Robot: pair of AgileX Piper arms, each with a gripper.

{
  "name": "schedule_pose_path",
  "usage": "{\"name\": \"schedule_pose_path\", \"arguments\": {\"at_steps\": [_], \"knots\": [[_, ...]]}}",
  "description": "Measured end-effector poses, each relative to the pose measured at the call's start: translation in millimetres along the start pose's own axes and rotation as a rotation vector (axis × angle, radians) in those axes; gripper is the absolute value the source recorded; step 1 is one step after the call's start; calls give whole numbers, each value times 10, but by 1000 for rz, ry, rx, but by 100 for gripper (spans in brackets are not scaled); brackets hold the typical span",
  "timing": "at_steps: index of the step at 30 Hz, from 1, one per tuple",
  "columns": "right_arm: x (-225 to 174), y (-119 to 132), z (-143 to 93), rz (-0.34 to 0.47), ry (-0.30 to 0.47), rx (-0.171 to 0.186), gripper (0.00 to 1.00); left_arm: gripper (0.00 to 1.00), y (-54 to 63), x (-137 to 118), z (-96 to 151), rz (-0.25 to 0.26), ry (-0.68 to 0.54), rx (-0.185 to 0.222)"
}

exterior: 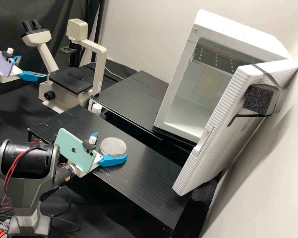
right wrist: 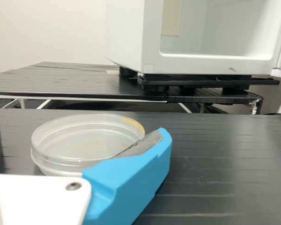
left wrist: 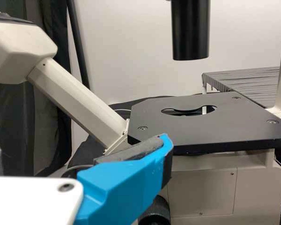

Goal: Return the petri dish to the incubator.

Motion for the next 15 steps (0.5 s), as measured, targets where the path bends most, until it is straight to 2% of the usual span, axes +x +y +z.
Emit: {"name": "schedule_pose_path", "arguments": {"at_steps": [15], "knots": [[29,-3,25,7,-5,5,0,100,0,0,0,0,0,0]]}}
